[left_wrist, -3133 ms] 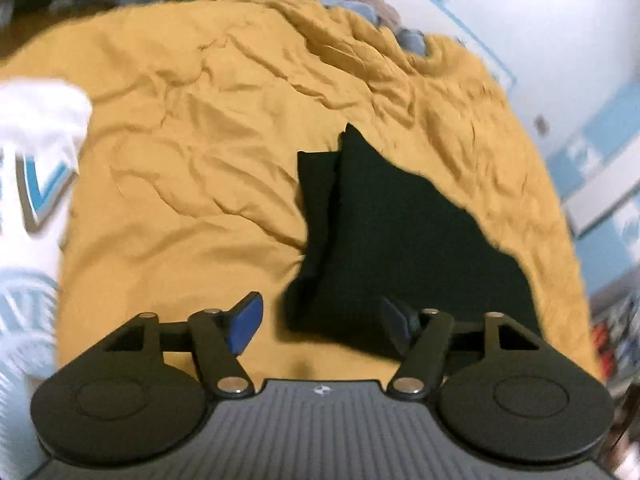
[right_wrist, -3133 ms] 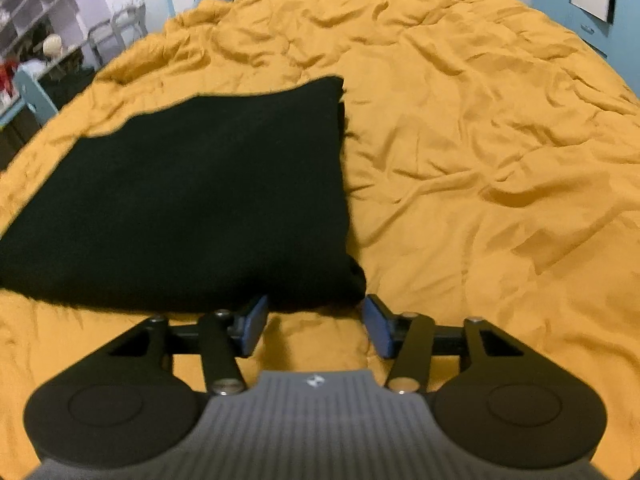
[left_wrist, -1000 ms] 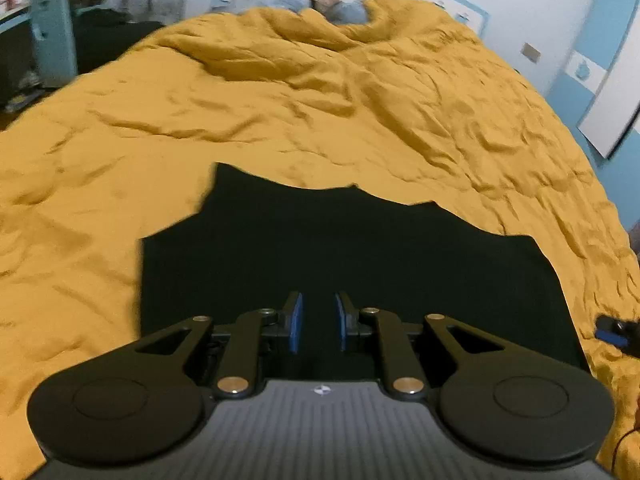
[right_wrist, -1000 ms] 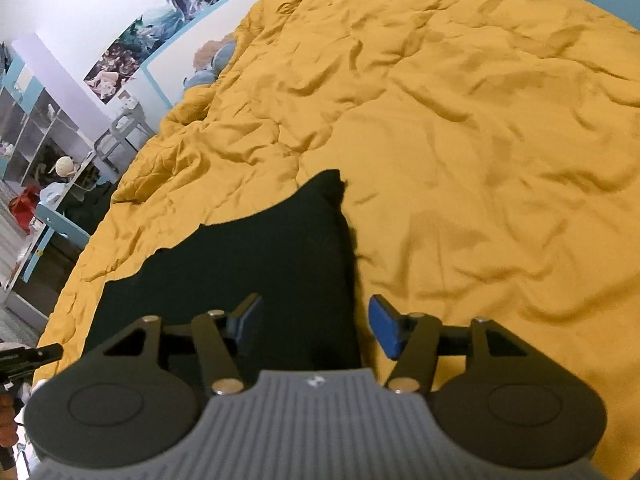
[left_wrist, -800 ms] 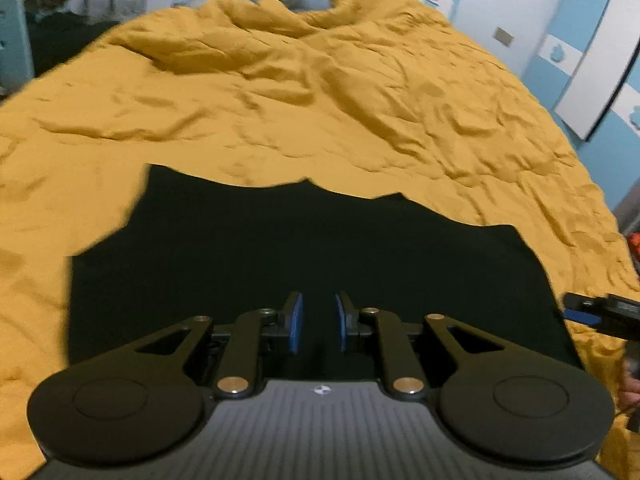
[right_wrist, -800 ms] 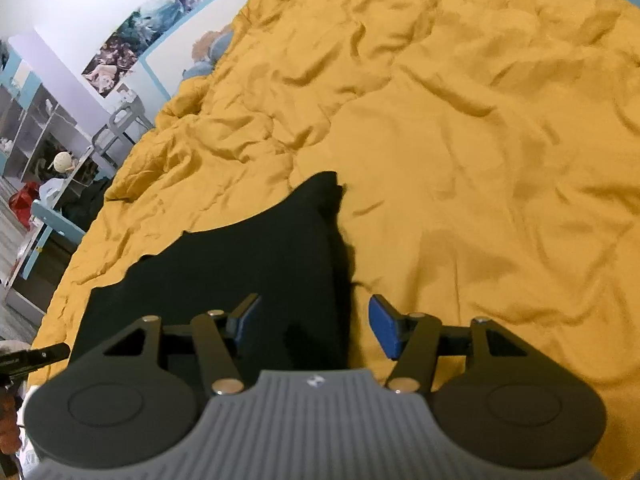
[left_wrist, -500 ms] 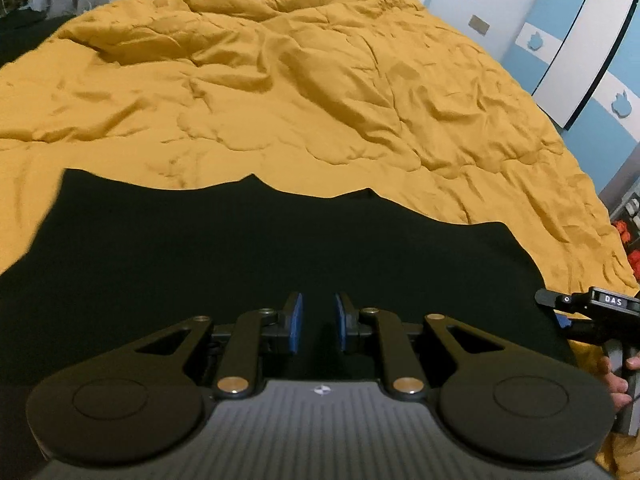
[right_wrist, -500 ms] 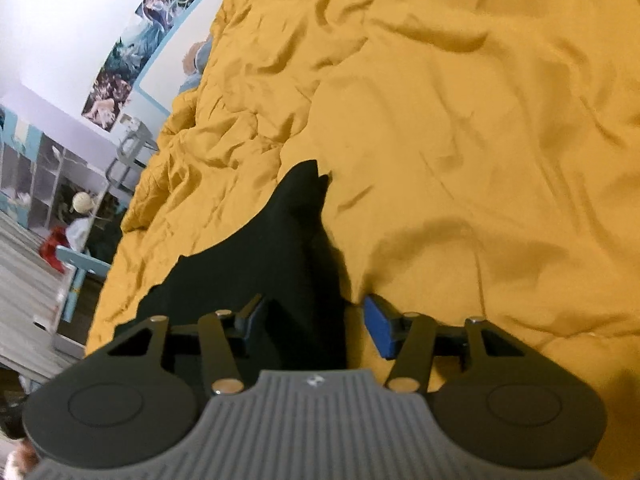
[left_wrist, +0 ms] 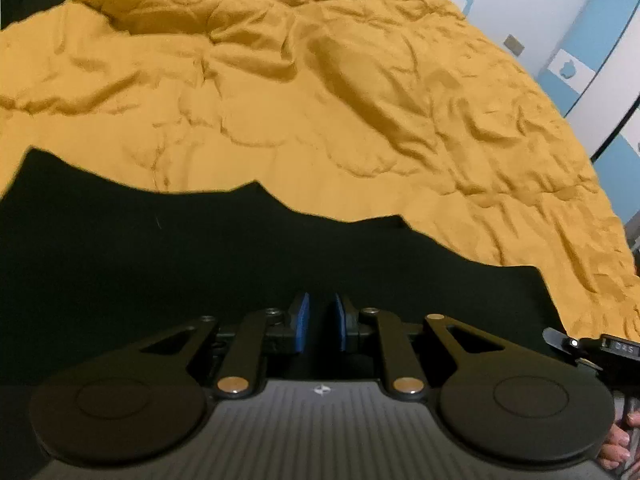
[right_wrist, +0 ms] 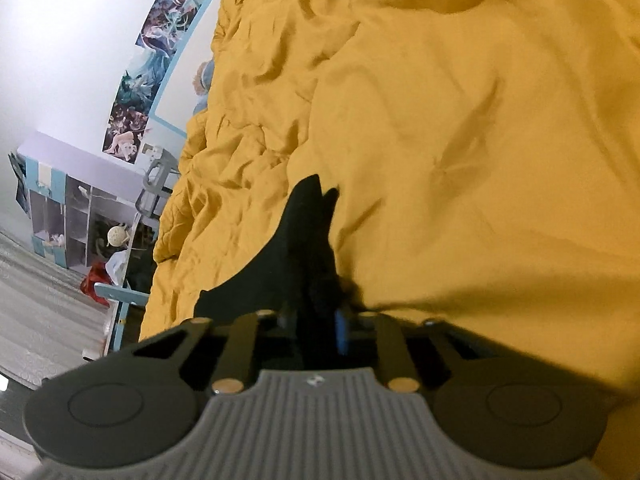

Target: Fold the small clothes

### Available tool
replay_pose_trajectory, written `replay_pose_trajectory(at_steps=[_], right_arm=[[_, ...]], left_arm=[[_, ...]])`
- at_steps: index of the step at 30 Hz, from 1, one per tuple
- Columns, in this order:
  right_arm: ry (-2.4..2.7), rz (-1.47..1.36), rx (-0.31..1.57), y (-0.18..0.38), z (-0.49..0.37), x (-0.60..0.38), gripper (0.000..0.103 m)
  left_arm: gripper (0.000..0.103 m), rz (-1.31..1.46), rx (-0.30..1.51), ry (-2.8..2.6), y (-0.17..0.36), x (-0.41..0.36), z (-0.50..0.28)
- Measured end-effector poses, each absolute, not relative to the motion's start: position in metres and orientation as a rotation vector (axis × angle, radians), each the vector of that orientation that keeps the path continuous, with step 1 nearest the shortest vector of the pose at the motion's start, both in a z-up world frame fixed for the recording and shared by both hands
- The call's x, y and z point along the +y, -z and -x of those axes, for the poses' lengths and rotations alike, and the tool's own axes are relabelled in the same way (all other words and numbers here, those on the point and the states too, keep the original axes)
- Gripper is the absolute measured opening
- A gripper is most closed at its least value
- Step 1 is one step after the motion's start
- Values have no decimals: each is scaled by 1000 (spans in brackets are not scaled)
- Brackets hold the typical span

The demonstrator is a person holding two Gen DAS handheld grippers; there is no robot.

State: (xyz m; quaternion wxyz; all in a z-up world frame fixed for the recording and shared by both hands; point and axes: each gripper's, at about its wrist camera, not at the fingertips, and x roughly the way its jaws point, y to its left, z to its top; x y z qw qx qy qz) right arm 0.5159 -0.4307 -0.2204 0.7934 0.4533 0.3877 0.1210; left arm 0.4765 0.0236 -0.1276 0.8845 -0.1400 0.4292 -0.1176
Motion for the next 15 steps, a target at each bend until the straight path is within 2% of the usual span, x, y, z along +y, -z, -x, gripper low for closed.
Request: replay_pose_trajectory(at_steps=[6, 15], right_arm=[[-258, -890, 769, 170, -508, -406, 4], [-285, -699, 745, 82, -500, -312, 3]], left_arm=[[19, 228, 849, 266, 69, 52, -449], [19, 131, 772, 162, -12, 133, -385]])
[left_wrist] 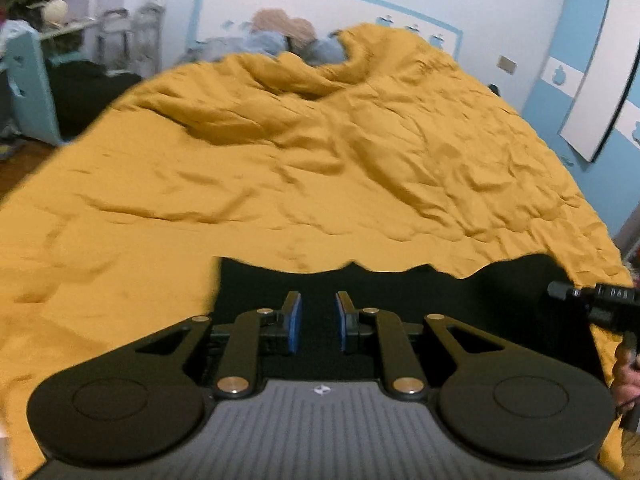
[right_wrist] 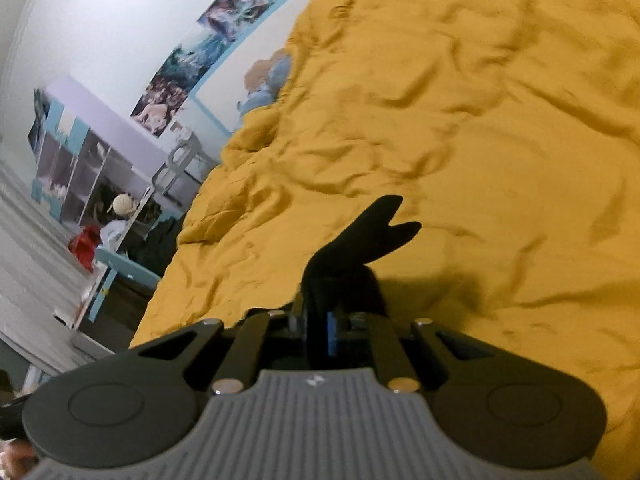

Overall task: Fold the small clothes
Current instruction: 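Lift the folded sweater with the right tool toward the left tool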

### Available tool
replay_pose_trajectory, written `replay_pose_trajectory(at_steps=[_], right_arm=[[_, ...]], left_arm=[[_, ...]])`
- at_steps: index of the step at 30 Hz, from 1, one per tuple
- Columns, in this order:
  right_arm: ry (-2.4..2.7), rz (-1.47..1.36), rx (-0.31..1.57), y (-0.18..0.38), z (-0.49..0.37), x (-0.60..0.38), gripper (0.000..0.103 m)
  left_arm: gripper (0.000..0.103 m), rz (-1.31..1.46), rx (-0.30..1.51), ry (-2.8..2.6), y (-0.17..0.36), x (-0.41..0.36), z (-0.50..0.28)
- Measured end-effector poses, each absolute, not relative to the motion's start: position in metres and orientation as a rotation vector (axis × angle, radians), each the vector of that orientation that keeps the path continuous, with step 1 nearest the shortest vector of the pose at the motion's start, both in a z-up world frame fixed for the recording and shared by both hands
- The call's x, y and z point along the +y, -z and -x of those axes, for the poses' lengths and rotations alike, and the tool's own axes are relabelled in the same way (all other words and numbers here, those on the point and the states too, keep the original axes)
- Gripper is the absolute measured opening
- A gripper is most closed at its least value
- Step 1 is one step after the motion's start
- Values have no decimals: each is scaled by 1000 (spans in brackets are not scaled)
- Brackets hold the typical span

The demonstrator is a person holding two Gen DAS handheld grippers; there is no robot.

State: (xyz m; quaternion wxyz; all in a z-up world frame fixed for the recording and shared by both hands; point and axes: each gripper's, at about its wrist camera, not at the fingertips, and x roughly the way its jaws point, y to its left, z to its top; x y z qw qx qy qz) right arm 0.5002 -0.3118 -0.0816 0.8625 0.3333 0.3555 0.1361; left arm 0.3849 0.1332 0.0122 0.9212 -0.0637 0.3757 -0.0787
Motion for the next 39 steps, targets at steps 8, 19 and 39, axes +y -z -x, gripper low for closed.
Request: replay_pose_trajectory(at_steps=[8, 19, 39], right_arm=[[-345, -626, 757, 45, -506, -200, 3], [-358, -498, 814, 45, -514, -41, 3], [-470, -295, 1005, 110, -541, 78, 27]], left_arm=[[19, 209, 768, 66, -24, 209, -334], [19, 448, 846, 16, 55, 247, -328], [24, 538, 843, 33, 78, 277, -314]])
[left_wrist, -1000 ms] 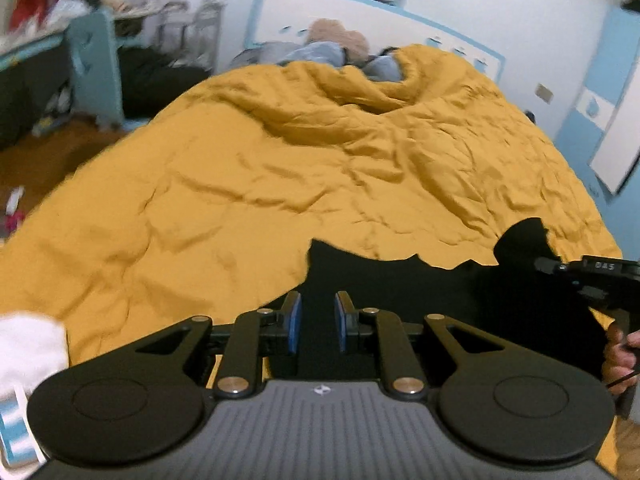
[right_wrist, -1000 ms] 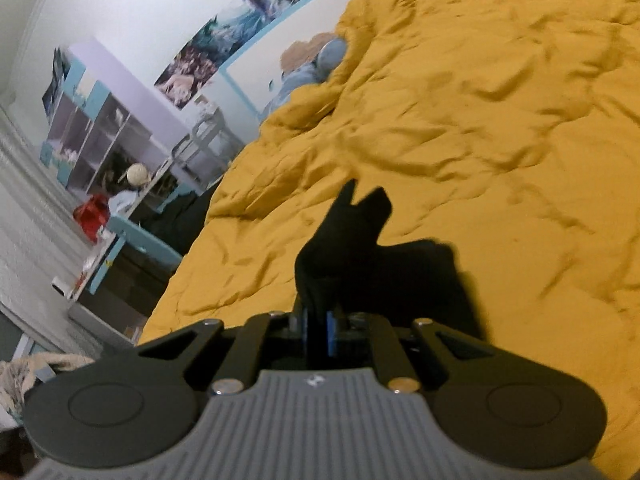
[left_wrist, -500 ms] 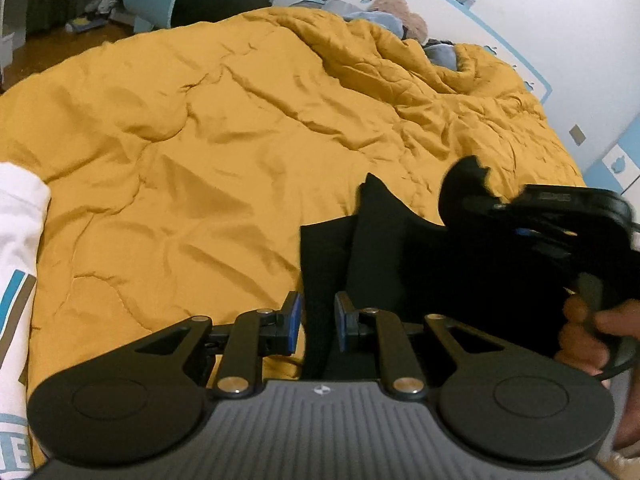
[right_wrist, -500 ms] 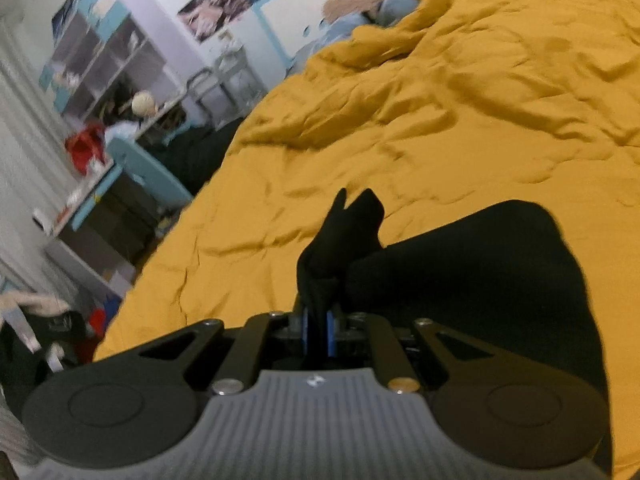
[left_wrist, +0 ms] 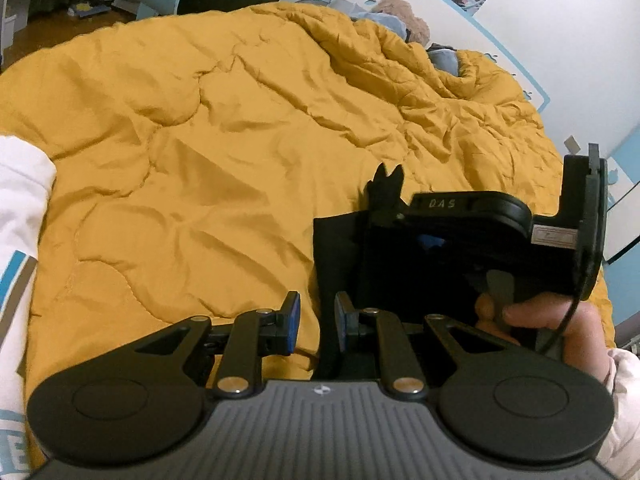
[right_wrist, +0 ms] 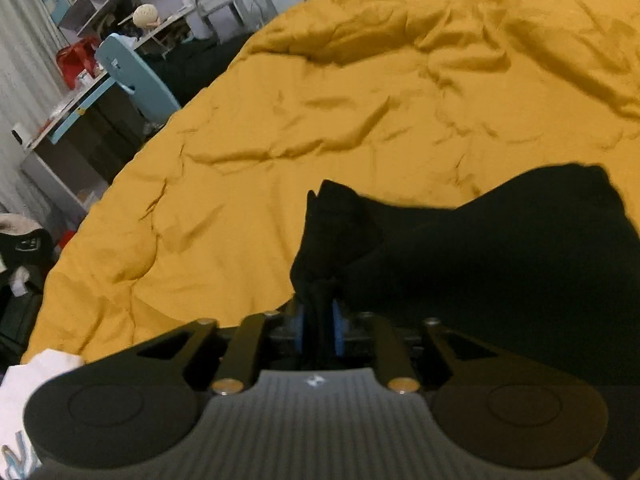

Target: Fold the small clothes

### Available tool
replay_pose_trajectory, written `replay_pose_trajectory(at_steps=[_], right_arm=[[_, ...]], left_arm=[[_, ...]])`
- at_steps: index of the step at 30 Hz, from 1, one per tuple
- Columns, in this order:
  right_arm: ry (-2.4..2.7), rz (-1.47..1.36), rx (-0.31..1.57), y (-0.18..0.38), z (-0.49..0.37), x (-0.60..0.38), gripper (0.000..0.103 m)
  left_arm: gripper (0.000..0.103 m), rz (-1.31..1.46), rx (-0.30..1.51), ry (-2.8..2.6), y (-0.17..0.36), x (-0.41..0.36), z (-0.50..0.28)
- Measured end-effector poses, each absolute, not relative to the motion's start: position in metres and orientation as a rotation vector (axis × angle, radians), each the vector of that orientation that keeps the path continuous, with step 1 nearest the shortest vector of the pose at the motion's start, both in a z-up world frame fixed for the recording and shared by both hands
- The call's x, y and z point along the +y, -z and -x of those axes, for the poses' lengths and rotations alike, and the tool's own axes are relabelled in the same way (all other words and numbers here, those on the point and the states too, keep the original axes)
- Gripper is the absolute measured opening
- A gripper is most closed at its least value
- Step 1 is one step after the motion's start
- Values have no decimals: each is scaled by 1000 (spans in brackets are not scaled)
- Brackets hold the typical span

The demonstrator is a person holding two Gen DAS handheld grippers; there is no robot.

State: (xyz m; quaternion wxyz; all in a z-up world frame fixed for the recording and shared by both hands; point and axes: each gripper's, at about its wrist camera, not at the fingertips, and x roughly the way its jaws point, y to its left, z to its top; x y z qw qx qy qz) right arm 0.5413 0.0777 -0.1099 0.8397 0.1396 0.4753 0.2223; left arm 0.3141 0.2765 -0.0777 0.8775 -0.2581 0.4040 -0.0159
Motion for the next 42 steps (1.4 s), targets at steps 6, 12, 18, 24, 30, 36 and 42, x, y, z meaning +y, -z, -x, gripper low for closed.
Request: replay_pose_trajectory(at_steps=[6, 12, 18, 24, 30, 36, 42], right_arm=[[-668, -375, 896, 40, -494, 47, 36], [-700, -460, 815, 1, -443, -27, 37], [-566, -371, 833, 27, -393, -95, 39], [-478, -379, 922, 76, -354, -145, 41], [-444, -331, 952, 100, -330, -159, 45], [-469, -195, 924, 110, -314, -146, 54], [-479, 17, 875, 117, -306, -115, 80]], left_arm=[[40, 562, 772, 77, 45, 278, -290], [60, 623, 723, 169, 22, 271, -261], [71, 597, 777, 197, 35, 256, -244], [79, 682, 819, 199, 68, 250, -229], [80, 884, 837, 185, 102, 251, -219], [26, 900, 880, 181, 116, 233, -240], [7, 857, 733, 265, 73, 228, -245]])
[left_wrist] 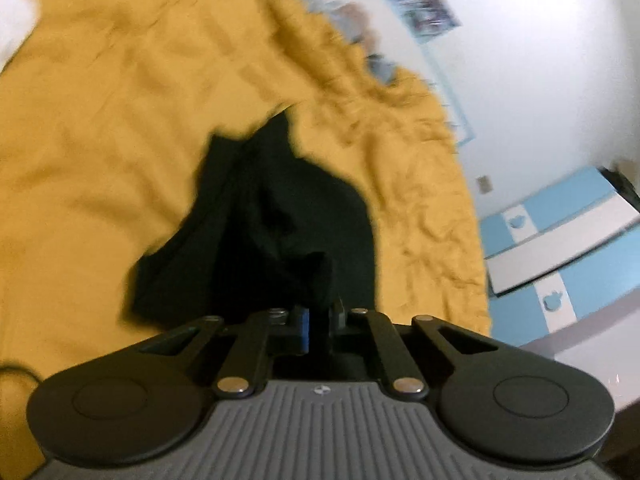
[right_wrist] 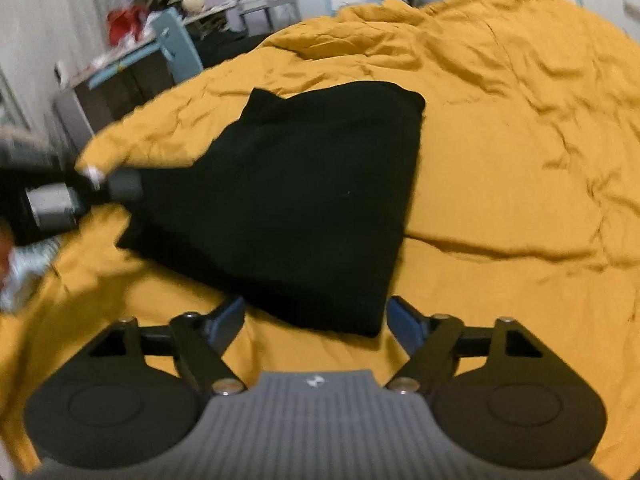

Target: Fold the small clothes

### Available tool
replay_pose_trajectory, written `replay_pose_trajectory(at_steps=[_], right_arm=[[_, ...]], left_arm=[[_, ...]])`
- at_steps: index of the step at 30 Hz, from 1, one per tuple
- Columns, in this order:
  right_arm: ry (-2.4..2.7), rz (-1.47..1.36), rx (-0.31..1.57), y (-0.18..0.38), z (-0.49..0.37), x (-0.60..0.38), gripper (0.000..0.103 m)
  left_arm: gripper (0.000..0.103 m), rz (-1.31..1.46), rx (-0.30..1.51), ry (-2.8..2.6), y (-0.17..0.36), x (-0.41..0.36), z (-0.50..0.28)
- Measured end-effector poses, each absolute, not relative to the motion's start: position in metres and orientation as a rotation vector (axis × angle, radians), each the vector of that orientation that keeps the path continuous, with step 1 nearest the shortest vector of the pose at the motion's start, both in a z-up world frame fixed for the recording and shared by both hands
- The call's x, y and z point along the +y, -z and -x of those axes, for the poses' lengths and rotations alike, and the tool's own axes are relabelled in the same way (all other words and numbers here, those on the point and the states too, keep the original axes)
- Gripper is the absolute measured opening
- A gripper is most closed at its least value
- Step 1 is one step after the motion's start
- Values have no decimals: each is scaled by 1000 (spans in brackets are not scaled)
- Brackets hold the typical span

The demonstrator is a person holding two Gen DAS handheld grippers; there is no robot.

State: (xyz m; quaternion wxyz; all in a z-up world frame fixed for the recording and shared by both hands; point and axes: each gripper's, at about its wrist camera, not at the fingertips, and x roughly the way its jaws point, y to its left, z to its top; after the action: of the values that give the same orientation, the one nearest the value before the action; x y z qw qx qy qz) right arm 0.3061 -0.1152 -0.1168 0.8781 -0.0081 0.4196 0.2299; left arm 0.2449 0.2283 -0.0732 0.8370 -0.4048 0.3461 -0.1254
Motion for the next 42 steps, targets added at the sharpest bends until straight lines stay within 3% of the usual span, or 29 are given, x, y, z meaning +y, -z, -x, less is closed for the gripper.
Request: replay_pose_trajectory(at_steps=[4, 5, 7, 8, 9, 10, 11, 12, 18, 24, 42], right_arm=[[-436, 56, 869, 126, -318, -96, 80], [-404, 48, 859, 127, -323, -95, 76], [-356, 26, 862, 127, -332, -99, 61], [-330, 14, 870, 128, -336, -103, 39], [-326, -1, 883, 129, -337, -108, 23], [-349, -36, 894, 130, -338, -114, 18], [-369, -67, 899, 131, -336, -120, 7], [-376, -71, 900, 132, -333, -122, 4], [-391, -91, 929, 148, -320, -127, 0], [-406, -41, 954, 158, -316, -122, 0], [-422, -113, 1020, 151, -308, -155, 0]], left_arm=[[6, 762, 694, 304, 33, 215, -257], [6, 736, 691, 311, 25, 213, -259], [5, 690, 674, 297, 14, 216, -258], [5, 675, 675, 277, 14, 222, -258], [5, 668, 692, 253, 18, 229, -254], [5, 670, 726, 224, 26, 237, -254], [5, 677, 769, 194, 38, 245, -253], [5, 674, 813, 161, 54, 250, -253], [6, 771, 966, 19, 131, 265, -243], [13, 607, 983, -33, 137, 247, -238], [22, 714, 1061, -120, 131, 255, -229]])
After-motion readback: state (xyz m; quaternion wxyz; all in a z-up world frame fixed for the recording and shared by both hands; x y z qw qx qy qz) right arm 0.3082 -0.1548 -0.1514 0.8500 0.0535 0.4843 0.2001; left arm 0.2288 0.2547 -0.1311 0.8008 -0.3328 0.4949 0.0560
